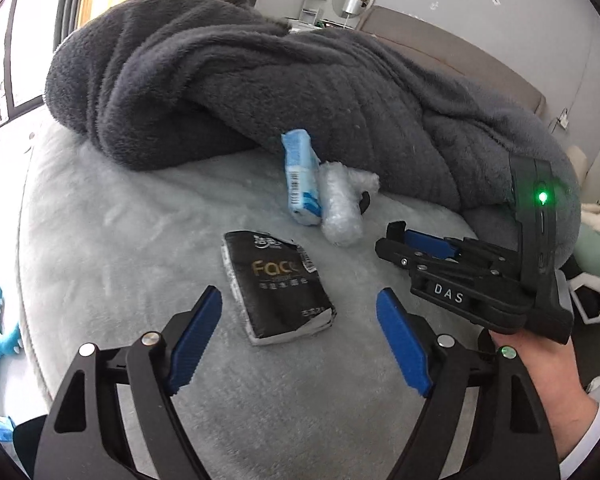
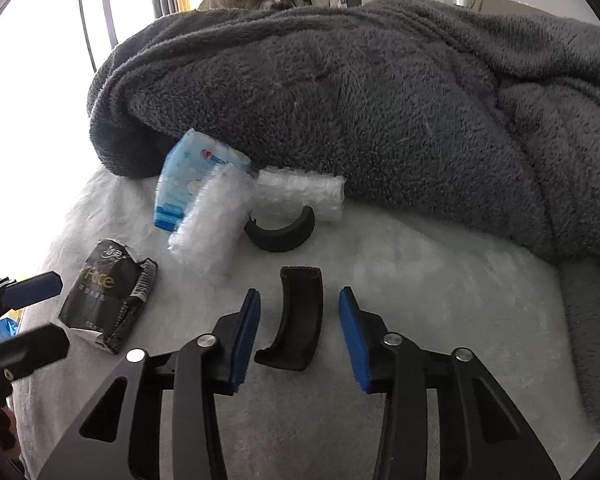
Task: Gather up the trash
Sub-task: 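Grasp the black 'Face' tissue pack with the left tool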
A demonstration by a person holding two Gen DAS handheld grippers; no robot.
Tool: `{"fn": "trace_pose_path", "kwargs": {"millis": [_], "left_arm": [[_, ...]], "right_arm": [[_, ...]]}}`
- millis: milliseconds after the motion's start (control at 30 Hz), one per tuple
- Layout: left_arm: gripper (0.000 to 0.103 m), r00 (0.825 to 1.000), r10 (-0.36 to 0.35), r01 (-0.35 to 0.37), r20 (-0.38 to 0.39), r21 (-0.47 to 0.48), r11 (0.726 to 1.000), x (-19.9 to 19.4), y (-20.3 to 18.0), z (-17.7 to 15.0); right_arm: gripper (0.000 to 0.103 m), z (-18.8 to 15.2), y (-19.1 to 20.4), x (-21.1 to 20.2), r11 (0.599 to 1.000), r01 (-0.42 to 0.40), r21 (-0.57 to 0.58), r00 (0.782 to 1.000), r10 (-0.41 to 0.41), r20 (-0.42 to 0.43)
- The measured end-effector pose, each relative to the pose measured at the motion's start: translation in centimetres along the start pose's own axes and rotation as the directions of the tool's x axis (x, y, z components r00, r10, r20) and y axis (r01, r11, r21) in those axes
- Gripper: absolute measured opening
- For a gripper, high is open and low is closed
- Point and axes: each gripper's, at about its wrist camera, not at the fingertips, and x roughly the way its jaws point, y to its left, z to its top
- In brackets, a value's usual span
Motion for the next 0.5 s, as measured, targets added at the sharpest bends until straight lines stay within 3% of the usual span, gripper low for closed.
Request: {"fn": "trace_pose_path", "kwargs": {"millis": [300, 500], "left_arm": [[0.075, 0.998, 0.065, -0.064, -0.027, 0.03, 0.997, 1.6, -1.0, 0.0], [0.072, 0.993, 0.114, -0.113, -0.02, 0.034, 0.993, 1.7, -1.2, -0.1]], "right_arm": [[0.022, 0.0, 0.4, -0.1, 0.999, -0.027, -0.026, 0.999, 0.028, 0.017], [0.021, 0.2, 0.7, -0.3, 0.999, -0.038, -0.031, 0.999, 0.039, 0.02]]}}
